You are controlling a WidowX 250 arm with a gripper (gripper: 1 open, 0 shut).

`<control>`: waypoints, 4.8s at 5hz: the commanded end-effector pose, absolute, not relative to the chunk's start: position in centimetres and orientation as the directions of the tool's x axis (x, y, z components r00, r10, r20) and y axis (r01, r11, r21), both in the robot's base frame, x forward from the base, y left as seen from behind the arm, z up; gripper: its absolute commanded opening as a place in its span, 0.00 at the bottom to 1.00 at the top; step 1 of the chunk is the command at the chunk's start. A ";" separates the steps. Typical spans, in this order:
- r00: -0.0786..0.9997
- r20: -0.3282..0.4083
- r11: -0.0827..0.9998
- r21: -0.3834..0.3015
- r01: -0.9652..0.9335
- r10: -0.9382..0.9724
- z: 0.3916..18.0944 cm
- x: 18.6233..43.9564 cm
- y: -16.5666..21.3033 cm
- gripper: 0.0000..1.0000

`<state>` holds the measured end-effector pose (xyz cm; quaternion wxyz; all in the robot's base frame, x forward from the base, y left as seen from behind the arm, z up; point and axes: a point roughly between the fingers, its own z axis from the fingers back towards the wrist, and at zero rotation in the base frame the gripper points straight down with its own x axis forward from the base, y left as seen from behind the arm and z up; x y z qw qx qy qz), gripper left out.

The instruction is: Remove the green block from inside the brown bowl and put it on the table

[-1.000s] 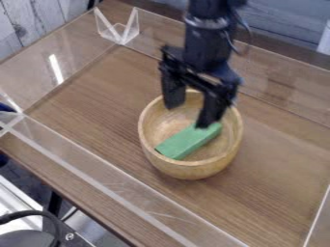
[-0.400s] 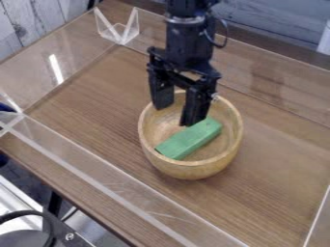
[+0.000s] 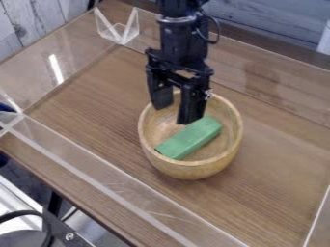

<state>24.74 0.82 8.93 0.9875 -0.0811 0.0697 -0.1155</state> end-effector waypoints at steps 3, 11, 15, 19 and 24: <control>0.972 0.040 0.966 -0.102 0.236 -0.233 10.7 24.8 -0.7 1.00; 0.990 0.069 0.986 -0.105 0.129 -0.122 7.9 25.4 0.8 1.00; 0.962 0.191 0.969 -0.110 0.219 -0.196 3.7 23.0 1.3 1.00; 0.963 0.167 0.968 -0.102 0.229 -0.211 3.0 23.5 0.0 1.00; 0.994 0.052 0.988 -0.113 0.101 -0.096 2.0 25.3 -0.7 1.00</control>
